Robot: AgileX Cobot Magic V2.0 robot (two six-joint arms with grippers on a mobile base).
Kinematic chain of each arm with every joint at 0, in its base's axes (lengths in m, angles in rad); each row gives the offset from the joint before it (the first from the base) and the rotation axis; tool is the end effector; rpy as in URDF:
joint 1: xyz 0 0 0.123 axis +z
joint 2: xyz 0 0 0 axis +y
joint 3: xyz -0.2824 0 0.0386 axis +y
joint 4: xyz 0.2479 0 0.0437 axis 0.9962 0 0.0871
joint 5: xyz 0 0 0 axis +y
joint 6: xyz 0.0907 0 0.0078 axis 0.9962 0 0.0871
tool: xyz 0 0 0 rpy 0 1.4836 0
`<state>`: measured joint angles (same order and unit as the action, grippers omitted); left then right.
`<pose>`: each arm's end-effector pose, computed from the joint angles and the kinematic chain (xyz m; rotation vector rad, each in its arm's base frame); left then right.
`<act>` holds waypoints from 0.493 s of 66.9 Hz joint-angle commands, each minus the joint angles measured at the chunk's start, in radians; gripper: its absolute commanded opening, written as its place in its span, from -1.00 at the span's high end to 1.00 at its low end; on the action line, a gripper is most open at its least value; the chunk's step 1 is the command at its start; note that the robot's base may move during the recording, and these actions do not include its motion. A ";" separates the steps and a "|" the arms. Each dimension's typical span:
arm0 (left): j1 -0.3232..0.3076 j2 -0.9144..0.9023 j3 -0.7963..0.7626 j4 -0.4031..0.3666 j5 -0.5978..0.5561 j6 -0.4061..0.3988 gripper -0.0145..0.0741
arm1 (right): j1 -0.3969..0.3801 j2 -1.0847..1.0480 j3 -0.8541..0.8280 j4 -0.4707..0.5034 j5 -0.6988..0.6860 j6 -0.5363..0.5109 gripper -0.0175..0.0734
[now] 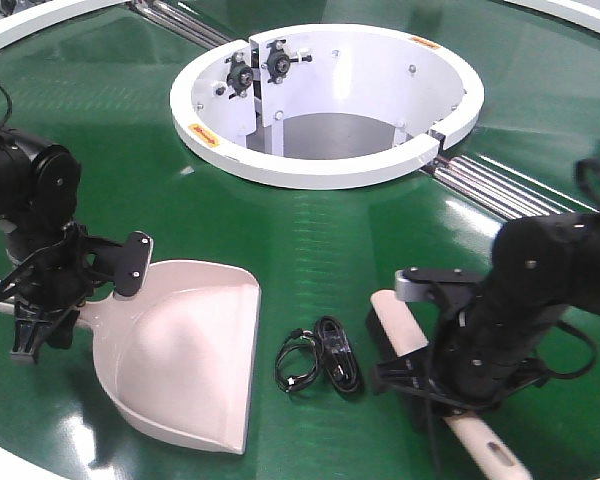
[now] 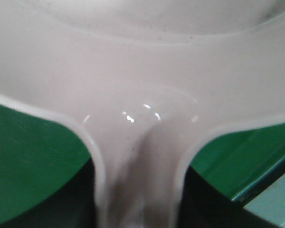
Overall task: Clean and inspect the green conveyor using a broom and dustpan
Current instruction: 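Sweep the black cable into the dustpan with the brush in the right gripper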
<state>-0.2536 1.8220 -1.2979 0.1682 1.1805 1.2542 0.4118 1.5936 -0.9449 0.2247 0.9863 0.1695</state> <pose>0.3329 -0.0717 0.2109 -2.1421 -2.1319 -0.1709 0.2424 0.1244 0.2001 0.1858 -3.0903 -0.2909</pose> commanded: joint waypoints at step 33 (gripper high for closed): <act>-0.004 -0.045 -0.027 0.004 0.001 -0.010 0.69 | 0.208 0.226 -0.285 0.076 0.069 0.056 0.62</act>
<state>-0.2536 1.8220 -1.2979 0.1682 1.1805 1.2542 0.5834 1.8147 -1.1526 0.2339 1.0321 0.2391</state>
